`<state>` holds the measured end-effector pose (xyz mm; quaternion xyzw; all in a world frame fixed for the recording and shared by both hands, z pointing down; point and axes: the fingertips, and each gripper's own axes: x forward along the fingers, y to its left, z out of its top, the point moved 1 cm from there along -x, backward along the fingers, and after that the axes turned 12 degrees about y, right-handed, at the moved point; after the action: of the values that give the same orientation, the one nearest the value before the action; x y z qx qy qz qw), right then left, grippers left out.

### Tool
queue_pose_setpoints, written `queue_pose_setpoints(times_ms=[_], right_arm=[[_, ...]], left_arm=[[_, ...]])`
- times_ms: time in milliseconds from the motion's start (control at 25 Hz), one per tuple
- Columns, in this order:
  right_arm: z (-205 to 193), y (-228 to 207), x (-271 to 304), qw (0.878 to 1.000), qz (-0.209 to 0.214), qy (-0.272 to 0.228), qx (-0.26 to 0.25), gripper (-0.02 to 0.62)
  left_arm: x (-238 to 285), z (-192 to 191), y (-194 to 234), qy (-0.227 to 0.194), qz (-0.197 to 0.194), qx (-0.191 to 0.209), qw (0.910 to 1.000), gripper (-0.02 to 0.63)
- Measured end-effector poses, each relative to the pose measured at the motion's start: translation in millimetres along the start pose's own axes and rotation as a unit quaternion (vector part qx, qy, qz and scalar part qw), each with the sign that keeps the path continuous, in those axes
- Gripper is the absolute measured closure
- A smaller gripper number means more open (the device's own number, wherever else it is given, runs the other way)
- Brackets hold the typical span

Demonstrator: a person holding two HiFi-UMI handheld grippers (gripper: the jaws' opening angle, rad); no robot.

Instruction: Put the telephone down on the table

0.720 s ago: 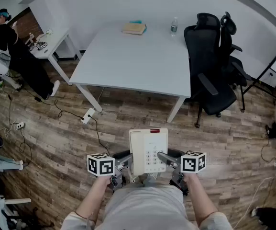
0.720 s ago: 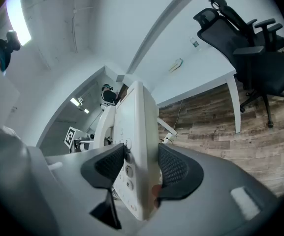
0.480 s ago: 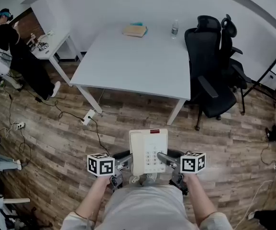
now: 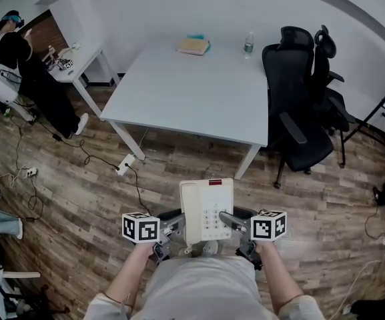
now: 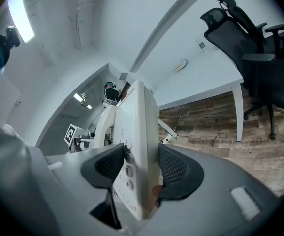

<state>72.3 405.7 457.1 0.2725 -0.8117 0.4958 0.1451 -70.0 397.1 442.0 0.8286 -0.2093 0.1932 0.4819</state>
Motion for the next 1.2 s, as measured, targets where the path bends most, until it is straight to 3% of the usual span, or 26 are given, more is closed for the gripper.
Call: queue_pose_setpoints(times_ms=[720, 1200], right_arm=[[29.9, -22.4, -3.5, 1.000, 0.017, 0.016, -0.010, 0.368], [90.5, -45.1, 29.3, 1.000, 0.017, 0.017, -0.009, 0.368]], left_arm=[[18.8, 26.0, 2.9, -0.017, 0.014, -0.011, 0.9997, 0.457], [21.8, 87.0, 43.7, -0.021, 0.010, -0.011, 0.9997, 0.457]])
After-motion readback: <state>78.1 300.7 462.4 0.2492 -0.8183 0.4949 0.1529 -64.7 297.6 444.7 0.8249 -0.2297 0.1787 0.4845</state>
